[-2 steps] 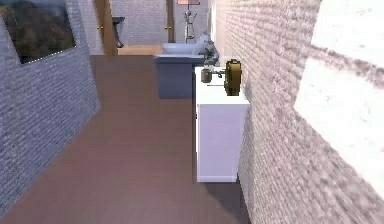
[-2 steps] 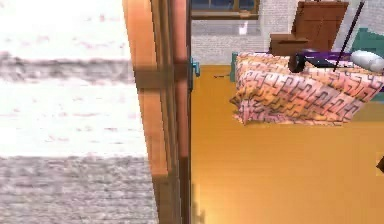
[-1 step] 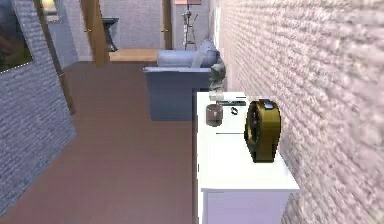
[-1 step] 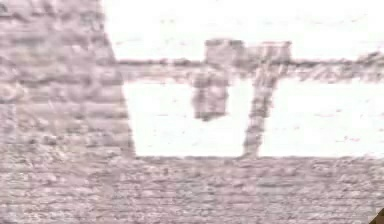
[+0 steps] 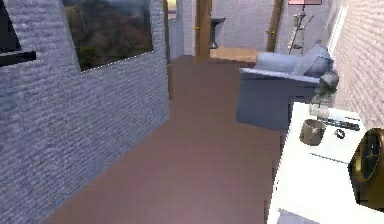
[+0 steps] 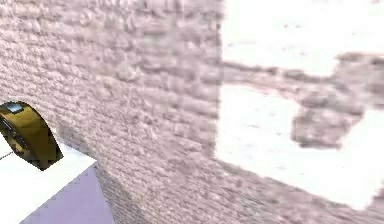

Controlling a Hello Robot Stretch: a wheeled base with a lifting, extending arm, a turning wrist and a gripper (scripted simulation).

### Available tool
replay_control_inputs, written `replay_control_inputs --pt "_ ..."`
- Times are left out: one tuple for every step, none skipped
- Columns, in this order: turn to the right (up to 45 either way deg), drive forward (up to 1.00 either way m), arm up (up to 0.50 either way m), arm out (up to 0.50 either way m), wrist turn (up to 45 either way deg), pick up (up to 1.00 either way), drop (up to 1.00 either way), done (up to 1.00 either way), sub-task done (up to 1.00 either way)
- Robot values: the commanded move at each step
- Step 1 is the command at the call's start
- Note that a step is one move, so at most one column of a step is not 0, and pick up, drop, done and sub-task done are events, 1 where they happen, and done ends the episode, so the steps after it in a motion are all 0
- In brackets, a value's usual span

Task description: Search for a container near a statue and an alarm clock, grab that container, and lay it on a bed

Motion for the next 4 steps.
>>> replay_control_inputs --pt "0.0 0.55 0.0 0.0 0.0 0.0 0.0 0.0 0.0" --pt "15.0 0.0 0.0 0.0 0.0 0.0 0.0 0.0 0.0" --pt "0.0 0.25 0.0 0.0 0.0 0.0 0.0 0.0 0.0" --pt "-24.0 0.0 0.0 0.0 0.0 0.0 0.0 0.0 0.0"
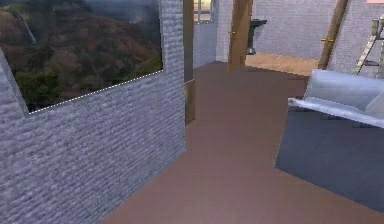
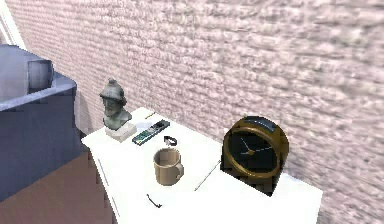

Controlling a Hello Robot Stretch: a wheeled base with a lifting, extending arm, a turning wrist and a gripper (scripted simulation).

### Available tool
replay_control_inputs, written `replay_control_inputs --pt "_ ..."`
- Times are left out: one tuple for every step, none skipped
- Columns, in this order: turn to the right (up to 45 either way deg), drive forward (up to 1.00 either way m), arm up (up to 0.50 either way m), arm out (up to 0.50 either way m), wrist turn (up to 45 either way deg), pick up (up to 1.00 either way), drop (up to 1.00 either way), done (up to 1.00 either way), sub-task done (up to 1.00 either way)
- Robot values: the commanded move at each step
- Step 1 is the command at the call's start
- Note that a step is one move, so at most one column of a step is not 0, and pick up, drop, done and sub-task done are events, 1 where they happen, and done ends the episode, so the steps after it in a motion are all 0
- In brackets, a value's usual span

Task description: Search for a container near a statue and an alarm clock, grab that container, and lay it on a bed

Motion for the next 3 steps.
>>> replay_control_inputs --pt "0.0 0.0 0.5 0.0 0.0 0.0 0.0 0.0 0.0" --pt "0.0 0.0 0.38 0.0 0.0 0.0 0.0 0.0 0.0" --pt "0.0 0.0 0.0 0.18 0.0 0.0 0.0 0.0 0.0"
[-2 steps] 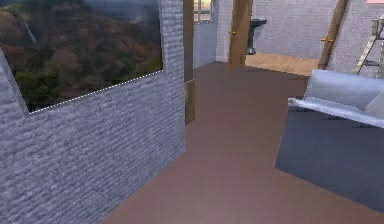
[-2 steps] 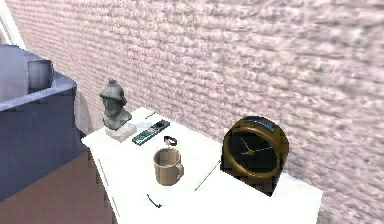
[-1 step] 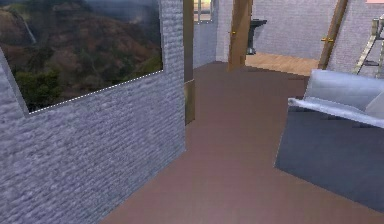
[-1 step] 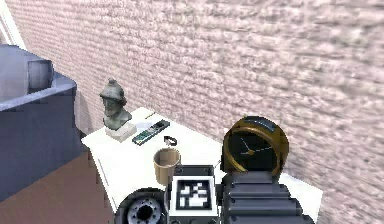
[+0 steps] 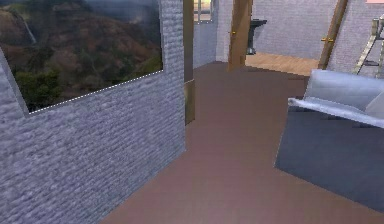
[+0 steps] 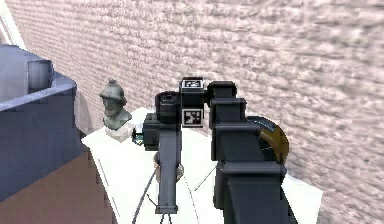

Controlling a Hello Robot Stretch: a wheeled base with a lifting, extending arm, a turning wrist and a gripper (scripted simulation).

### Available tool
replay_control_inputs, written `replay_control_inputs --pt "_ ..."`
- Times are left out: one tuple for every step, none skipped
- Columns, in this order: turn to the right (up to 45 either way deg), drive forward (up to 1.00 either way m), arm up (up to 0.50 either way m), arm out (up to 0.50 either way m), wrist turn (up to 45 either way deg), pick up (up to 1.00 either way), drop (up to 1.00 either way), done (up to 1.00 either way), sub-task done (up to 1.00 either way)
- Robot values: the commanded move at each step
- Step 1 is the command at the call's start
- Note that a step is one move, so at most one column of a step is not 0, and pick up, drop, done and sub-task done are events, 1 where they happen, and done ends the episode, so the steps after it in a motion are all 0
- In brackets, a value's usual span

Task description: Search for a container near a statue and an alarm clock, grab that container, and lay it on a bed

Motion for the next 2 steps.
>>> replay_control_inputs --pt "0.0 0.0 0.0 0.0 45.0 0.0 0.0 0.0 0.0" --pt "0.0 0.0 0.0 0.0 45.0 0.0 0.0 0.0 0.0"
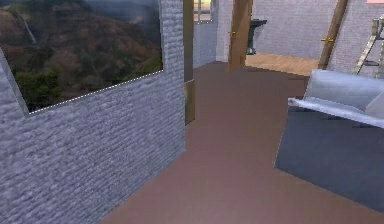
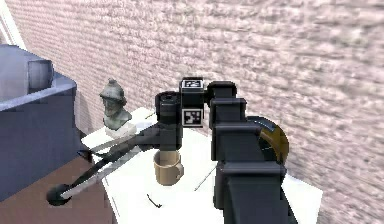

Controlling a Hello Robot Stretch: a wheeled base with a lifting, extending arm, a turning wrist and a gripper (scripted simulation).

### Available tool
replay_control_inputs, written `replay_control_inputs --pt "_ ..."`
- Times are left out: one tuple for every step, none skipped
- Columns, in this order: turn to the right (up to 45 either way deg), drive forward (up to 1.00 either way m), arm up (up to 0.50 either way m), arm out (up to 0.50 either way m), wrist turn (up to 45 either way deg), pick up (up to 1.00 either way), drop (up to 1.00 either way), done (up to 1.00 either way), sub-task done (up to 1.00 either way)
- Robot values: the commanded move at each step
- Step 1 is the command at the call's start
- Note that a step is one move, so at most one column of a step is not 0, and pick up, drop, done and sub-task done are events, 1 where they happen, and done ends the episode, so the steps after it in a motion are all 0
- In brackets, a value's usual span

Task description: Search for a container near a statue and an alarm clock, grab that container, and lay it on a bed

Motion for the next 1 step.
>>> replay_control_inputs --pt "0.0 0.0 0.0 0.0 45.0 0.0 0.0 0.0 0.0"
